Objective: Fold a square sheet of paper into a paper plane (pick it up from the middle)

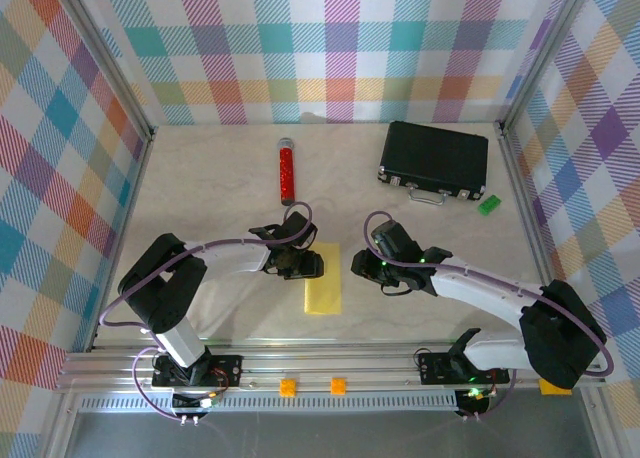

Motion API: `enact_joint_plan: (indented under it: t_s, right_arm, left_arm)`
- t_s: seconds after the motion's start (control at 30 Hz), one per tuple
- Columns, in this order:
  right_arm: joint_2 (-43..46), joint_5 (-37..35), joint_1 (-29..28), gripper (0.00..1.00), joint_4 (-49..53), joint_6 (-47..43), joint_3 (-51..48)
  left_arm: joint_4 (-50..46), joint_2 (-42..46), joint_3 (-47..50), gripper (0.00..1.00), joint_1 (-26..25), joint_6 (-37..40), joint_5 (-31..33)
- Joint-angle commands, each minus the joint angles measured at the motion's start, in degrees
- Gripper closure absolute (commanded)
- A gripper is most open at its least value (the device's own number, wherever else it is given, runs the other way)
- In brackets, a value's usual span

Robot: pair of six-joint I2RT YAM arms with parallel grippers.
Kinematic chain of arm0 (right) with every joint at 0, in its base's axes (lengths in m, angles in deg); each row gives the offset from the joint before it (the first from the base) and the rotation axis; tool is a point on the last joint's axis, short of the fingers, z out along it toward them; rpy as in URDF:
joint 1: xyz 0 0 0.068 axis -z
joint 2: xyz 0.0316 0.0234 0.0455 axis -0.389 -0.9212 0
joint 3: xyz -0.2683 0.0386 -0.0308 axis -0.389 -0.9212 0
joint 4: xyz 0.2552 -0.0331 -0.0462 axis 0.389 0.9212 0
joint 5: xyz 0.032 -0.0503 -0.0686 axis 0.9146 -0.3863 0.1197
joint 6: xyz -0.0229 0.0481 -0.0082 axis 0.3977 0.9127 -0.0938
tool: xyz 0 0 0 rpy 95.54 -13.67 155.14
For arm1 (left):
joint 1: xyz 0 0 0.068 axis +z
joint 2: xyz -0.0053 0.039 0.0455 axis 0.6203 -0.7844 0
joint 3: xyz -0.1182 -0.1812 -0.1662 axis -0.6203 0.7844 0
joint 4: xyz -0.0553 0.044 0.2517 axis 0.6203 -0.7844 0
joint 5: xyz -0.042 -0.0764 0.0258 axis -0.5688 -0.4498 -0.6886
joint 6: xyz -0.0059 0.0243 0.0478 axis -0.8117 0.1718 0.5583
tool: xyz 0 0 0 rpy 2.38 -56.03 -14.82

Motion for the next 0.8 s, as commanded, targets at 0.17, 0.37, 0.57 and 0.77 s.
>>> enact_joint_plan:
  t_s: [0.17,0.37,0.57,0.77]
  right_arm:
    - [-0.5,1.7,0.3,0.60,-0.8,-0.2,-0.1]
    - [-1.2,2.3,0.3,0.60,-1.3,-0.3,-0.1]
    - [-1.8,2.8,0.3,0.60,-1.5,-0.1,-0.2]
    - [-2.2,3.0,0.3,0.60,-1.6,0.0,-0.1]
  left_arm:
    - [-0.3,-4.8,1.8,0.53,-0.2,-0.7,3.2]
    - [0.2,-5.3,2.3,0.52,-0.6,-0.4,4.1]
    - [-0.4,-6.4,2.0,0.52,-0.7,-0.7,4.8]
    - [-0.2,-6.6,1.9,0.52,-0.9,-0.9,4.8]
